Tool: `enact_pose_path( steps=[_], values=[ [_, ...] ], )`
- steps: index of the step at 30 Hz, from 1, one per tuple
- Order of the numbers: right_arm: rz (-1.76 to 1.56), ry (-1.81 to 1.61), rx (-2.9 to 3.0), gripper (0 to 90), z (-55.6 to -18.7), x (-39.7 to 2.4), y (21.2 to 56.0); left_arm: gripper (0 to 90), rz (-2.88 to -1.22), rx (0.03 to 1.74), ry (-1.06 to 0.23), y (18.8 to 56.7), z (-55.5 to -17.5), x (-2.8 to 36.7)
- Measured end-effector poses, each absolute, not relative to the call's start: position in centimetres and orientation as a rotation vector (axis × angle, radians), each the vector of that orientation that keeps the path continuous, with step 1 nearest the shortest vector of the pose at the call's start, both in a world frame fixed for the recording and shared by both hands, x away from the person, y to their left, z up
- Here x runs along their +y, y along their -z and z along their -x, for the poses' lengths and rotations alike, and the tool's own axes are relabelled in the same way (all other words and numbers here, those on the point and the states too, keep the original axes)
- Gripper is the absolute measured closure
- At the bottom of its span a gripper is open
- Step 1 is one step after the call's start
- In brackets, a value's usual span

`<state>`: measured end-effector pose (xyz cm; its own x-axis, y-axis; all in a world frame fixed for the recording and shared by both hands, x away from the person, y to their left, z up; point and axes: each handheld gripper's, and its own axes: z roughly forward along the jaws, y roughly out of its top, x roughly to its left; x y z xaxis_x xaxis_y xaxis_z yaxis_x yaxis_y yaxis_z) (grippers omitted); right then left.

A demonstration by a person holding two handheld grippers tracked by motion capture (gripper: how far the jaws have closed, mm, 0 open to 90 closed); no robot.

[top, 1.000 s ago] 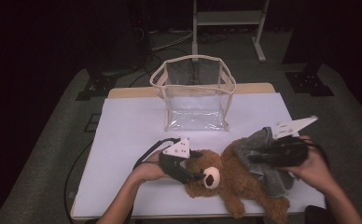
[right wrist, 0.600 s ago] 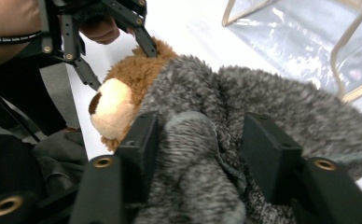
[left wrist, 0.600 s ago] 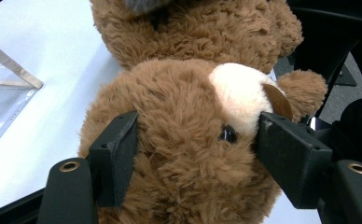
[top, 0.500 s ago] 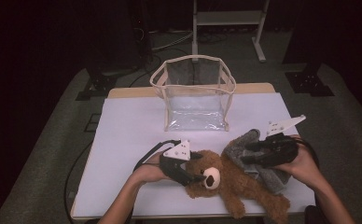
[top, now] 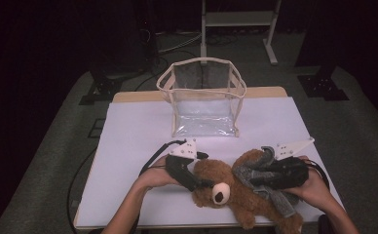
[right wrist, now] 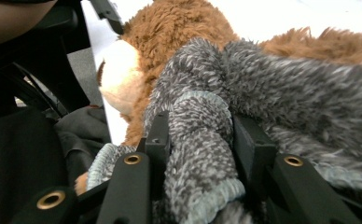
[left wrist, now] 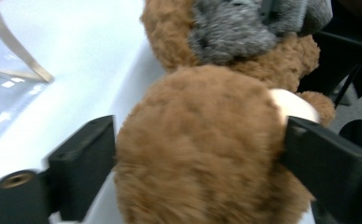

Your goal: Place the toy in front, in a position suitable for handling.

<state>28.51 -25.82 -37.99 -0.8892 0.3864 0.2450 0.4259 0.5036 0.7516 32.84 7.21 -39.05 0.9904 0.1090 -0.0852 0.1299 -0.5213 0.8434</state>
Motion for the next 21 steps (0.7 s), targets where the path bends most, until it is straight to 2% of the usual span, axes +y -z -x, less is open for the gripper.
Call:
enact_pose_path(
  steps=[2, 4, 6, 8, 9, 10, 13, 21],
  values=[
    [0.715, 1.378, -2.683, 62.1, -28.0, -26.0, 38.1, 8.0, -2.111, 0.179, 0.058, 39.5, -33.2, 7.0],
    [0.707, 1.395, -2.685, 62.1, -27.6, -26.1, 38.2, 4.9, -2.098, 0.197, 0.147, 40.0, -33.8, 6.6],
    [0.716, 1.412, -2.674, 62.1, -27.5, -26.2, 38.3, 5.9, -2.098, 0.189, 0.21, 40.4, -34.0, 5.9],
    [0.722, 1.428, -2.663, 62.0, -27.6, -26.3, 38.4, 13.1, -2.111, 0.173, 0.269, 40.6, -34.0, 5.3],
    [0.724, 1.442, -2.658, 61.9, -27.7, -26.4, 38.4, 24.6, -2.127, 0.187, 0.273, 40.6, -34.1, 5.4],
    [0.73, 1.449, -2.654, 61.9, -27.7, -26.4, 38.4, 31.7, -2.139, 0.214, 0.274, 40.5, -34.2, 5.4],
    [0.758, 1.491, -2.647, 62.2, -28.0, -26.4, 38.4, 46.0, -2.156, 0.24, 0.227, 40.2, -34.4, 5.8],
    [0.758, 1.529, -2.631, 64.3, -31.5, -25.4, 37.5, 50.3, -2.19, 0.247, 0.049, 38.1, -35.6, 7.2]
  ],
)
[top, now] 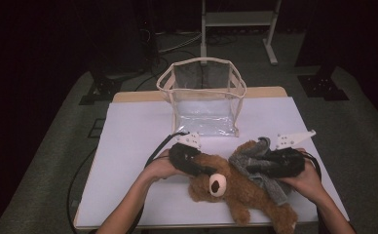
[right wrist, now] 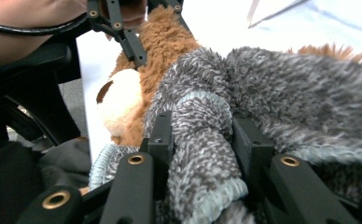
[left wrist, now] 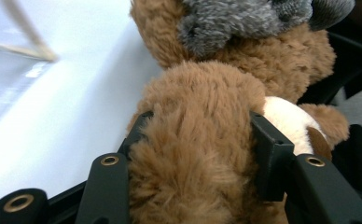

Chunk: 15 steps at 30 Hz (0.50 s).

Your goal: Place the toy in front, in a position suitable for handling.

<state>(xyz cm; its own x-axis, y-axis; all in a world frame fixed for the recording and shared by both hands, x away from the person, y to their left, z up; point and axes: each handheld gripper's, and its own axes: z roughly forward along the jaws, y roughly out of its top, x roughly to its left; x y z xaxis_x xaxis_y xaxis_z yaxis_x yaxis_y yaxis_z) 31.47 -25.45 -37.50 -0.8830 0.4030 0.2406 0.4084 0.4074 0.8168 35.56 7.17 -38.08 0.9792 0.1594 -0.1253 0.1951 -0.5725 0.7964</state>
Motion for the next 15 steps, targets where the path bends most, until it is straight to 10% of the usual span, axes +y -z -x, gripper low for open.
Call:
enact_pose_path(
  steps=[15],
  values=[
    [0.655, 1.429, -2.619, 66.8, -36.9, -20.7, 37.6, 39.1, -2.22, 0.231, -0.106, 37.4, -36.2, 11.8]
  ],
)
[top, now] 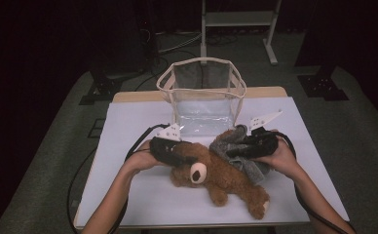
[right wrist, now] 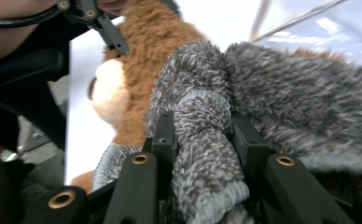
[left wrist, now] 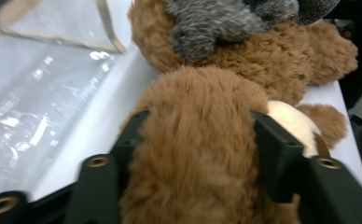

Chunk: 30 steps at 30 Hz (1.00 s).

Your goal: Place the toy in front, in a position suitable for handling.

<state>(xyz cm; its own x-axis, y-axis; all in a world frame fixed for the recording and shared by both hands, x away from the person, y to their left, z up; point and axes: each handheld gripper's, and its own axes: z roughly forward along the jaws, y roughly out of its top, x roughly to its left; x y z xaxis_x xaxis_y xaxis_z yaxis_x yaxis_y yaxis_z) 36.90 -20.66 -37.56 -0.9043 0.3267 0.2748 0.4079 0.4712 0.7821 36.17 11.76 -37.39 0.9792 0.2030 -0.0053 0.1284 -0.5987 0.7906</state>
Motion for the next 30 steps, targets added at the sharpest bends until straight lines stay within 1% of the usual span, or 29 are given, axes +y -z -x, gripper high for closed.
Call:
enact_pose_path(
  steps=[3, 4, 5, 6, 7, 8, 9, 10, 11, 13, 18, 21, 23, 26, 28, 30],
  values=[
    [0.616, 1.431, -2.627, 67.4, -34.9, -20.2, 38.1, 21.4, -2.199, 0.259, -0.075, 37.6, -35.4, 11.8],
    [0.603, 1.437, -2.634, 67.5, -34.2, -20.1, 38.2, 16.7, -2.197, 0.267, -0.069, 37.6, -35.2, 11.6],
    [0.589, 1.447, -2.648, 67.5, -33.4, -20.1, 38.2, 13.2, -2.204, 0.264, -0.064, 37.7, -35.1, 11.4],
    [0.585, 1.449, -2.657, 67.6, -33.0, -20.1, 38.1, 11.9, -2.211, 0.258, -0.054, 37.8, -34.9, 11.1],
    [0.583, 1.451, -2.667, 67.5, -32.5, -20.1, 38.1, 12.7, -2.218, 0.248, -0.054, 38.0, -34.8, 10.9],
    [0.582, 1.452, -2.679, 67.4, -32.1, -20.1, 38.0, 16.0, -2.21, 0.227, -0.058, 38.1, -34.5, 10.7],
    [0.582, 1.457, -2.693, 67.4, -31.8, -20.2, 37.8, 23.2, -2.202, 0.214, -0.07, 38.2, -34.3, 10.7],
    [0.584, 1.459, -2.698, 67.3, -31.6, -20.3, 37.6, 25.5, -2.2, 0.2, -0.086, 38.3, -34.0, 10.9],
    [0.585, 1.468, -2.702, 67.4, -31.4, -20.6, 37.2, 30.9, -2.196, 0.197, -0.102, 38.3, -33.7, 11.0],
    [0.593, 1.498, -2.692, 67.7, -31.3, -21.5, 36.5, 35.2, -2.182, 0.182, -0.129, 38.6, -33.2, 11.4],
    [0.65, 1.598, -2.651, 68.0, -31.3, -23.9, 34.2, 36.6, -2.172, 0.168, -0.143, 38.8, -32.8, 11.6],
    [0.64, 1.638, -2.674, 67.9, -31.2, -24.3, 31.6, 36.6, -2.197, 0.133, -0.182, 38.5, -32.4, 11.3],
    [0.611, 1.628, -2.701, 67.8, -31.2, -23.4, 30.4, 36.7, -2.21, 0.113, -0.201, 38.4, -32.1, 11.1],
    [0.534, 1.565, -2.763, 67.8, -31.6, -20.9, 29.0, 37.1, -2.213, 0.096, -0.215, 38.3, -31.8, 10.9],
    [0.495, 1.507, -2.796, 67.7, -32.4, -18.9, 28.9, 37.2, -2.216, 0.091, -0.224, 38.3, -31.7, 10.9],
    [0.476, 1.435, -2.79, 67.7, -33.3, -17.1, 29.5, 37.2, -2.214, 0.087, -0.229, 38.3, -31.6, 10.8]
  ],
)
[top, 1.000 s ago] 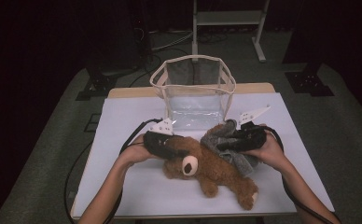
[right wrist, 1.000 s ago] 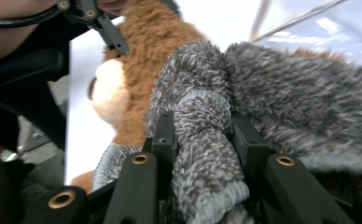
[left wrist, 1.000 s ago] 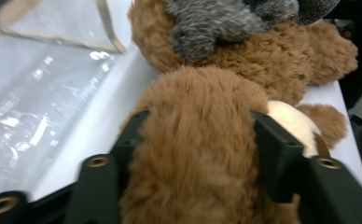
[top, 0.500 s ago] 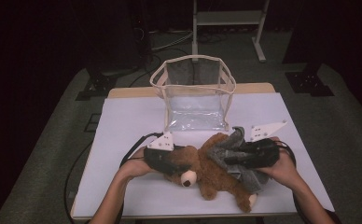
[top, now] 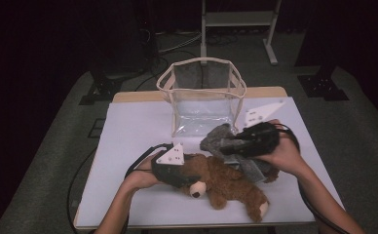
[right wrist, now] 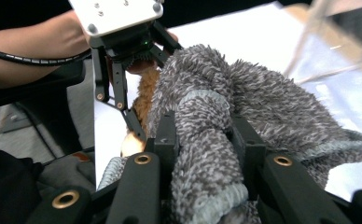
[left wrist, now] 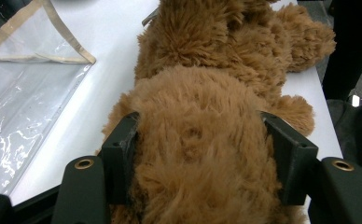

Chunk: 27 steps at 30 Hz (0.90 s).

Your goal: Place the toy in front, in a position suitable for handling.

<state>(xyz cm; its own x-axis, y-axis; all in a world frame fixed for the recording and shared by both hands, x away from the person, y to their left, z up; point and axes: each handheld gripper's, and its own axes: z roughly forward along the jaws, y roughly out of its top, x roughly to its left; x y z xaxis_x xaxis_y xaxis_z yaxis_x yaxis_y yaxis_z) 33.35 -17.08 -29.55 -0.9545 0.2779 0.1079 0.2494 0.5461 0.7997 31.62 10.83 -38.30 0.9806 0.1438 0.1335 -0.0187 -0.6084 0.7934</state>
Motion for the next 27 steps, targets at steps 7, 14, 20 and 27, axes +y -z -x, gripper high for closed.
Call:
enact_pose_path(
  steps=[7, 14, 20, 27],
  values=[
    [-0.547, -1.332, 2.887, 68.0, -34.2, -15.6, 34.6, 33.4, -2.187, 0.114, -0.215, 38.6, -31.8, 11.4],
    [-0.601, -1.374, 2.862, 68.3, -33.7, -18.1, 35.1, 27.3, -2.172, 0.193, -0.18, 37.9, -32.0, 12.9],
    [-0.517, -1.331, 2.882, 68.2, -33.9, -15.8, 33.2, 44.4, -2.103, 0.211, -0.141, 39.2, -32.6, 13.4],
    [-0.41, -1.364, 2.926, 68.1, -34.8, -10.5, 33.2, 44.8, -2.098, 0.189, -0.152, 39.3, -32.3, 13.2]
  ],
)
